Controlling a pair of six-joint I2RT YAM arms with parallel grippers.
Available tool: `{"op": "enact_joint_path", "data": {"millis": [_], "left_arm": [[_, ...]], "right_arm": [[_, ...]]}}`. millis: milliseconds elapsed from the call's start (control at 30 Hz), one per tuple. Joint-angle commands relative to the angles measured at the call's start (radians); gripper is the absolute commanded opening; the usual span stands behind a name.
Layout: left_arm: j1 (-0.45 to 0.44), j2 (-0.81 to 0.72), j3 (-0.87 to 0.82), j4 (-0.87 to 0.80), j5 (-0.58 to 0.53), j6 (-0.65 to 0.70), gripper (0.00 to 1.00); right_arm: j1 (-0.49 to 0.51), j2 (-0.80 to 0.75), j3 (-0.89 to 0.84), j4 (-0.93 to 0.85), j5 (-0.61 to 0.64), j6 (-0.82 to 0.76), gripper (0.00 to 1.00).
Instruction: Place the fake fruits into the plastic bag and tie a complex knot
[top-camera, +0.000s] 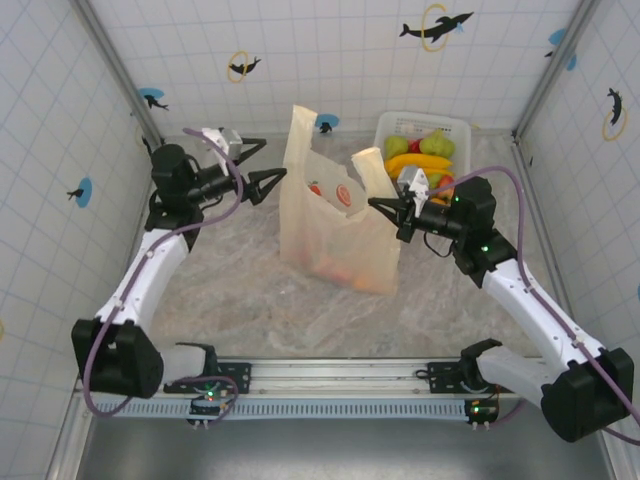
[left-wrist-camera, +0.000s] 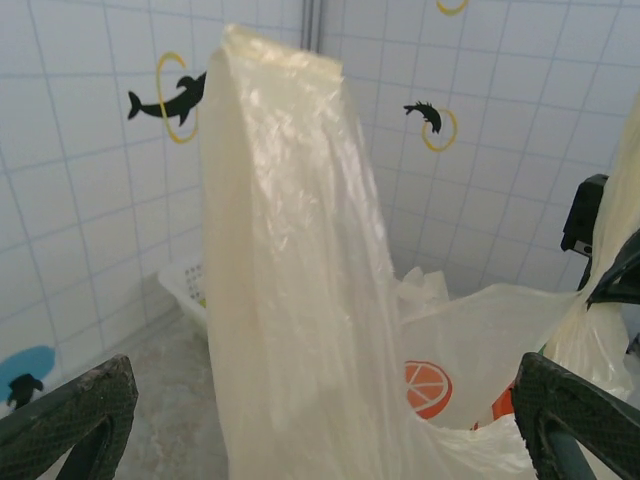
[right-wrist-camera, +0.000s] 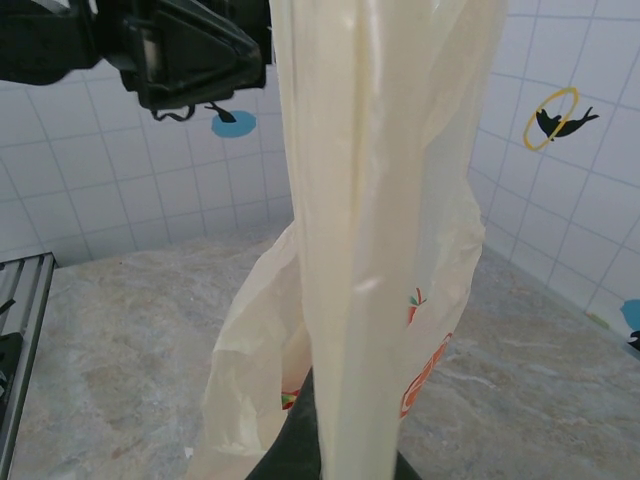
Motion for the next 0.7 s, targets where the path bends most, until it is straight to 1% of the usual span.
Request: {"op": "enact_joint_path", "data": {"millis": [0,233,367,400,433,500,567,667], "left_arm": [[0.004,0.068,0.046,0.158,0.117,-0.068,0.98],[0.000,0.213,0.124,0.226,0.152,-0.086,0.98],[-0.034,0.297,0.175,0.234,0.207,-0.086,0.98],[-0.045,0.313,0.176,0.233,0.212,-0.086,0.98],[-0.052,0.326,0.213,0.233,0.211,-0.086,0.97],[-0.068,0.361,0.241,0.234,0.224,-0.086,0.94],[-0.080,0.392,0.267,0.240,0.239,-0.124,0.89],[-0.096,0.430,0.294,0.263,0.254,-0.142,0.82]], "right_arm": [[-0.005,-0.030,0.004,0.013,-0.014,-0.002,0.00],[-0.004,-0.031,0.006,0.015,-0.010,0.007,0.00],[-0.001,-0.029,0.004,0.021,-0.009,0.009,0.00],[-0.001,-0.026,0.005,0.021,-0.007,0.009,0.00],[0.001,-0.024,0.005,0.021,-0.008,0.011,0.00],[0.002,-0.020,0.006,0.023,-0.011,0.013,0.00],[0.003,-0.016,0.010,0.026,-0.015,0.015,0.00],[0.007,-0.016,0.010,0.033,-0.015,0.018,0.00]]}}
